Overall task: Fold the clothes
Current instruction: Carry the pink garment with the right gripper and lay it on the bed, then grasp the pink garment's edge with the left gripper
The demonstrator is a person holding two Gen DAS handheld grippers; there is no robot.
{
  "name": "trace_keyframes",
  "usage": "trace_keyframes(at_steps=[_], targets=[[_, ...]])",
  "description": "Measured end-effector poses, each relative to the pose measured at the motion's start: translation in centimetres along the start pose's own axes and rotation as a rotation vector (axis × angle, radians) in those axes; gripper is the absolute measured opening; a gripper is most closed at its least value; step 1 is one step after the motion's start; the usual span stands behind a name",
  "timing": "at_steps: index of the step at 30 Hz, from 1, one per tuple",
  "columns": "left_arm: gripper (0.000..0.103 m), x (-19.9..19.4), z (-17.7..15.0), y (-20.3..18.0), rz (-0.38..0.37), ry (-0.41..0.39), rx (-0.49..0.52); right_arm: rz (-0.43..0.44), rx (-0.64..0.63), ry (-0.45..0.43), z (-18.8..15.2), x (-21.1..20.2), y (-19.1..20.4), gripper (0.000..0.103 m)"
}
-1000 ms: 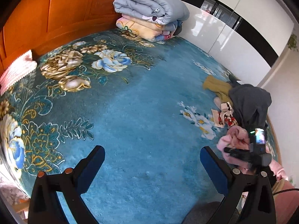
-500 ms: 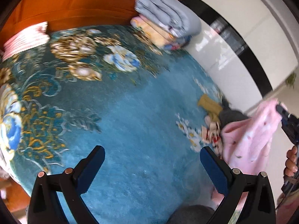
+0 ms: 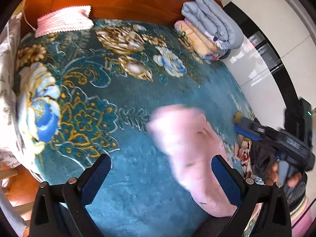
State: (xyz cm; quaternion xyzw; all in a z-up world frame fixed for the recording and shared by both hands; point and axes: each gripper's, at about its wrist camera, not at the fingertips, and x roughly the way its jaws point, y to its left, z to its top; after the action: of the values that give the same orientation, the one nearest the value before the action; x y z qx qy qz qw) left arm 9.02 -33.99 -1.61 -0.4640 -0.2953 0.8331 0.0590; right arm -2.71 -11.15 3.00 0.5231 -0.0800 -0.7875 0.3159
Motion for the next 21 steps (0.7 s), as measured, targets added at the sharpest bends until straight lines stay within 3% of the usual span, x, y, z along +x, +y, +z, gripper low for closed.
trace_keyframes(at_steps=[3, 5, 7, 9, 13, 14, 15, 16, 21], targets=[[0.103, 1.7, 0.1, -0.7, 0.000, 0.025, 0.022, -0.019, 0.032, -0.058, -1.2, -3.5, -2.7, 0.048], [0.103, 3.1, 0.1, -0.7, 0.017, 0.045, 0.020, -0.116, 0.080, -0.082, -1.6, -5.2, -6.1, 0.048], [0.103, 4.3, 0.2, -0.1, 0.049, 0.061, 0.002, -0.273, 0.154, -0.065, -3.3, -6.5, -10.5, 0.048], [0.103, 5.2, 0.5, 0.8, 0.080, 0.073, -0.006, -0.355, 0.216, -0.025, -4.6, -6.4, -13.5, 0.048], [0.102, 6.8, 1.1, 2.2, 0.134, 0.085, -0.037, -0.338, 0.196, 0.042, -3.9, -3.1, -15.7, 0.050], [0.102, 7.2, 1.3, 2.3, 0.140, 0.090, -0.030, -0.348, 0.176, 0.051, -3.4, -2.2, -15.7, 0.055], [0.102, 7.6, 1.6, 2.4, 0.147, 0.096, -0.023, -0.364, 0.154, 0.065, -2.4, -0.8, -15.9, 0.074], [0.102, 8.0, 1.8, 2.6, 0.153, 0.101, -0.017, -0.380, 0.132, 0.079, -1.4, 0.5, -16.0, 0.082], [0.102, 9.6, 2.9, 3.2, 0.139, 0.121, -0.007, -0.417, 0.088, 0.111, 1.8, 4.9, -18.3, 0.082]])
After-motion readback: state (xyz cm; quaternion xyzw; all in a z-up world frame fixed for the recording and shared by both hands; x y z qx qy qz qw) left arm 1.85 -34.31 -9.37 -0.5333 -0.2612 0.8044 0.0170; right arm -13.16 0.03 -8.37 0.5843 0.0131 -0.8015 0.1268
